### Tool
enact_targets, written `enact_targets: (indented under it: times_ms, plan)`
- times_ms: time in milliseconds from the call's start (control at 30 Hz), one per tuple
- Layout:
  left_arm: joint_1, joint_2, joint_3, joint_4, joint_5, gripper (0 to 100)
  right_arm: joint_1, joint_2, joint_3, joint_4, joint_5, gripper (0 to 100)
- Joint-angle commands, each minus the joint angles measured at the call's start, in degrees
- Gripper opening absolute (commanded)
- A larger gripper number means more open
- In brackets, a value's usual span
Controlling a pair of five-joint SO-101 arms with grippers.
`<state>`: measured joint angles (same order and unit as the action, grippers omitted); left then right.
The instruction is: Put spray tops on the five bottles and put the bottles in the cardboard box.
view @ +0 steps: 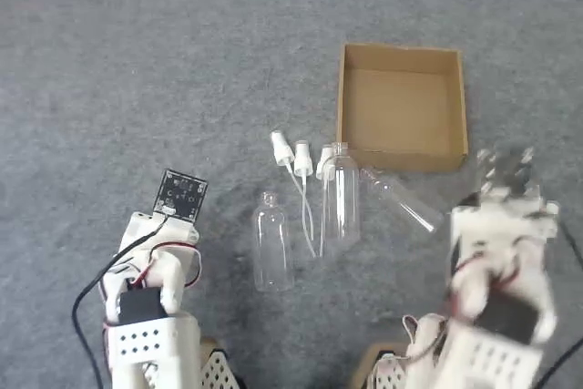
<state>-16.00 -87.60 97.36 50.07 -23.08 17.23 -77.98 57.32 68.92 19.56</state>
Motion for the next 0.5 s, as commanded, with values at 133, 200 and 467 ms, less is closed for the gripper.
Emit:
enact_targets:
  times_ms: [133,200,467]
  plan:
    - [-0.18,-0.88,-0.4,0.35,-0.53,2,14.64,43.3,-29.01,-1.63,3.6,13.2]
    - [-0.18,-0.88,-0.4,0.35,-0.53,2,16.66,49.8,-33.14,-1.45,3.69,18.0]
    - [-0.18,-0.88,-0.4,0.35,-0.53,2,20.09,68.97,-41.93,-1.8,7.82,20.7]
